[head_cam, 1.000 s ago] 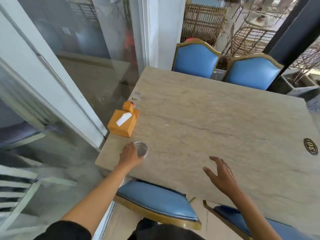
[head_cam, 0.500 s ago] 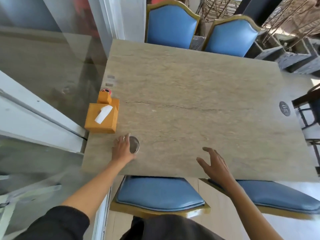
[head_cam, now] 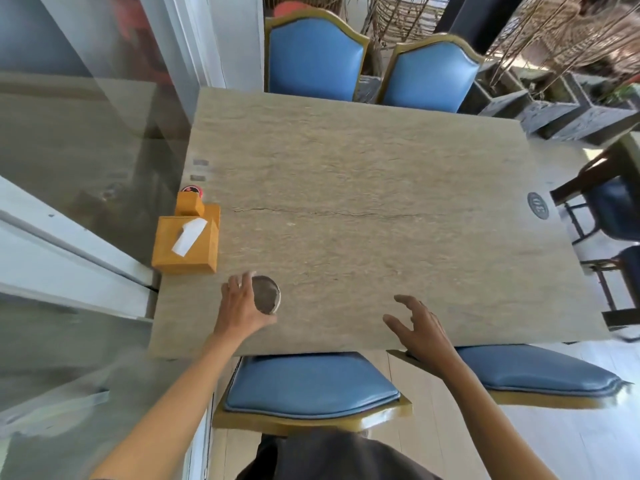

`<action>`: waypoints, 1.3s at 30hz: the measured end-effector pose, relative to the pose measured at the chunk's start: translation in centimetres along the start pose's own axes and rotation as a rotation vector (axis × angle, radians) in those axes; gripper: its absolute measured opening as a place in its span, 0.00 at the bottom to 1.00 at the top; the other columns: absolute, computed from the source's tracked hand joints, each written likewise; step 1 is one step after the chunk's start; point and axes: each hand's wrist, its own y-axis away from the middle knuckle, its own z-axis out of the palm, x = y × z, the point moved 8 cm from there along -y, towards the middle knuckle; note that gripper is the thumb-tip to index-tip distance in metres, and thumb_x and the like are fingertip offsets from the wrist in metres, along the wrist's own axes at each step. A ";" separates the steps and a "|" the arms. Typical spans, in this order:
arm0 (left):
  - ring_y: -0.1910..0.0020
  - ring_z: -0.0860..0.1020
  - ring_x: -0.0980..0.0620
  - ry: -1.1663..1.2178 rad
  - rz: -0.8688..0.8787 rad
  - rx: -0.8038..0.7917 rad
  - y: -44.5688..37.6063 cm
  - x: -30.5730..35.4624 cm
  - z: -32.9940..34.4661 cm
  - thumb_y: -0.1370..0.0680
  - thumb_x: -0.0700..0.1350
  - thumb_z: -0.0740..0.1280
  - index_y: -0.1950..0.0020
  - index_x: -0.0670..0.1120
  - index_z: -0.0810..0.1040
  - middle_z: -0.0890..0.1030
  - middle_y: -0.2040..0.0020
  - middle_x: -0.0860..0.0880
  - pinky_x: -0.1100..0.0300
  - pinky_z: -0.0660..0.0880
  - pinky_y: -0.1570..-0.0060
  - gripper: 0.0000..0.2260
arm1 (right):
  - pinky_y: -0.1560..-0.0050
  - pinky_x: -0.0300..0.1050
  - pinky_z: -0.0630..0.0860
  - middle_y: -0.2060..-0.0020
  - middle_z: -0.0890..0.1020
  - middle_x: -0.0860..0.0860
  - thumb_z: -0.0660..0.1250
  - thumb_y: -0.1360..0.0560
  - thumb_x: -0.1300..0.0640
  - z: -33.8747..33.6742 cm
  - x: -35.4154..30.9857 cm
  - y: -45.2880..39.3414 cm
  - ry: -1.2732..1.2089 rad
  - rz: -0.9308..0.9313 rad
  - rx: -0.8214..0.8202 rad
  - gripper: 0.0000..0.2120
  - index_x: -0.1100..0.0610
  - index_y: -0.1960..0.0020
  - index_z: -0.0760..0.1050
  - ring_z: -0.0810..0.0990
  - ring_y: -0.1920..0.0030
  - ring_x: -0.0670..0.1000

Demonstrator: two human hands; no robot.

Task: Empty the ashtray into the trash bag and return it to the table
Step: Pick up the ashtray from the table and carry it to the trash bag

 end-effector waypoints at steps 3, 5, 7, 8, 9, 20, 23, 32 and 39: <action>0.40 0.66 0.43 0.029 0.042 0.019 1.4 2.4 -1.2 0.46 0.60 0.78 0.31 0.50 0.65 0.67 0.39 0.43 0.51 0.73 0.42 0.47 | 0.28 0.60 0.72 0.27 0.75 0.54 0.68 0.21 0.43 -0.5 0.7 0.7 -0.039 -0.015 0.012 0.28 0.52 0.25 0.69 0.73 0.27 0.58; 0.40 0.66 0.43 0.020 0.103 0.054 2.4 4.6 -2.3 0.46 0.60 0.78 0.30 0.51 0.66 0.66 0.39 0.44 0.51 0.73 0.42 0.47 | 0.29 0.59 0.73 0.27 0.75 0.53 0.68 0.21 0.42 -1.1 1.4 1.1 -0.060 -0.021 0.027 0.28 0.51 0.25 0.69 0.74 0.27 0.58; 0.39 0.65 0.44 0.019 0.179 0.082 3.7 7.3 -3.0 0.44 0.59 0.78 0.29 0.52 0.66 0.66 0.38 0.45 0.52 0.74 0.44 0.46 | 0.34 0.55 0.74 0.27 0.74 0.53 0.68 0.20 0.44 -1.9 2.3 1.7 -0.086 -0.014 0.039 0.27 0.51 0.24 0.68 0.74 0.28 0.59; 0.38 0.65 0.44 0.025 0.212 0.086 4.4 8.8 -3.2 0.43 0.58 0.79 0.28 0.53 0.66 0.66 0.38 0.46 0.53 0.74 0.45 0.46 | 0.37 0.53 0.74 0.27 0.73 0.54 0.68 0.20 0.45 -2.3 2.8 2.1 -0.098 -0.009 0.049 0.27 0.52 0.24 0.68 0.74 0.29 0.59; 0.38 0.65 0.45 0.032 0.238 0.090 5.2 10.3 -3.3 0.43 0.58 0.79 0.28 0.53 0.65 0.66 0.38 0.46 0.54 0.75 0.45 0.46 | 0.37 0.53 0.74 0.27 0.73 0.54 0.68 0.19 0.45 -2.8 3.4 2.4 -0.109 -0.009 0.062 0.26 0.52 0.24 0.68 0.74 0.28 0.59; 0.34 0.65 0.48 0.091 0.502 0.116 15.4 29.4 -0.1 0.39 0.62 0.77 0.22 0.46 0.55 0.67 0.32 0.48 0.62 0.64 0.37 0.53 | 0.30 0.59 0.73 0.28 0.76 0.54 0.68 0.20 0.43 -10.8 13.4 9.6 -0.277 -0.045 0.214 0.26 0.49 0.25 0.70 0.74 0.28 0.59; 0.35 0.65 0.50 0.094 0.565 0.093 17.9 34.7 2.1 0.39 0.63 0.77 0.22 0.46 0.55 0.67 0.32 0.48 0.64 0.64 0.37 0.53 | 0.32 0.54 0.73 0.29 0.77 0.54 0.68 0.20 0.45 -13.5 17.2 11.7 -0.268 -0.031 0.284 0.26 0.52 0.25 0.70 0.74 0.28 0.58; 0.34 0.66 0.49 0.047 0.735 -0.028 22.3 48.4 9.6 0.40 0.62 0.79 0.23 0.48 0.53 0.68 0.31 0.49 0.61 0.69 0.38 0.54 | 0.28 0.51 0.69 0.28 0.74 0.53 0.66 0.18 0.46 -20.3 28.7 16.3 -0.219 0.000 0.429 0.24 0.53 0.25 0.69 0.72 0.26 0.55; 0.36 0.65 0.51 -0.042 0.850 -0.060 21.3 58.2 13.9 0.40 0.63 0.77 0.23 0.46 0.57 0.68 0.33 0.49 0.61 0.70 0.40 0.52 | 0.30 0.49 0.69 0.29 0.77 0.50 0.66 0.18 0.45 -25.4 36.8 15.6 -0.316 0.088 0.500 0.21 0.52 0.27 0.72 0.74 0.28 0.52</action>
